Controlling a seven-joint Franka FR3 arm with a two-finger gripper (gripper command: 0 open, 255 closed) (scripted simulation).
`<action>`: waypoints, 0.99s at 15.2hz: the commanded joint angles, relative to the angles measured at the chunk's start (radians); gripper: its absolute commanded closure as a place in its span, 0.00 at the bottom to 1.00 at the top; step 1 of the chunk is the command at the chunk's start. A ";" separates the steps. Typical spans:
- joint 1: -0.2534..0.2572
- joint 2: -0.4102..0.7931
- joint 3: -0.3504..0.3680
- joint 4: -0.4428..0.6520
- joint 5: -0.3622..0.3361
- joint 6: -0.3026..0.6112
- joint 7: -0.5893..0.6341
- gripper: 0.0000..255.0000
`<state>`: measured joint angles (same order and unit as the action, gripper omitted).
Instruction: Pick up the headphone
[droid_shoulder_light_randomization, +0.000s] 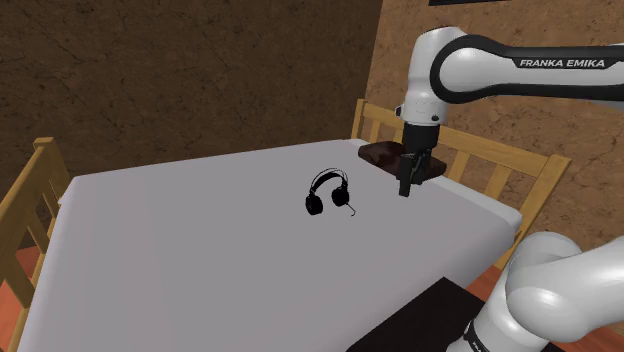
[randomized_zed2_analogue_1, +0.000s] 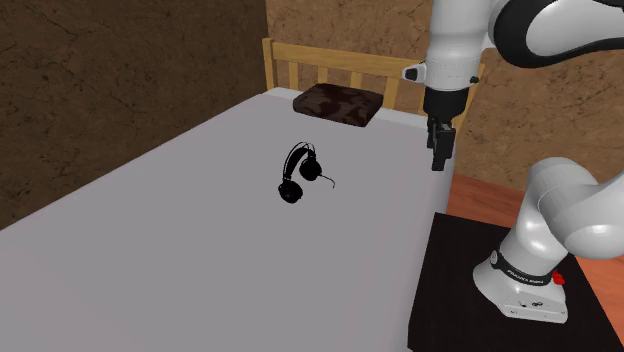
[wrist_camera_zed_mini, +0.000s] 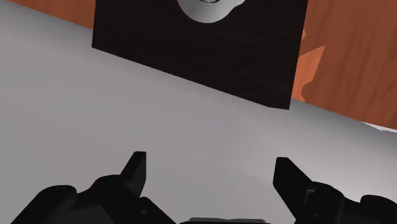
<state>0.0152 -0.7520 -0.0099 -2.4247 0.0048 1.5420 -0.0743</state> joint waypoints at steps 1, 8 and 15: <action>0.000 0.000 0.000 0.000 0.000 0.000 0.000 0.00; -0.022 0.142 -0.006 -0.079 -0.018 0.317 0.020 0.00; -0.045 0.351 -0.015 -0.079 -0.038 0.622 0.045 0.00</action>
<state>-0.0242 -0.4364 -0.0203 -2.5003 -0.0288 2.1075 -0.0301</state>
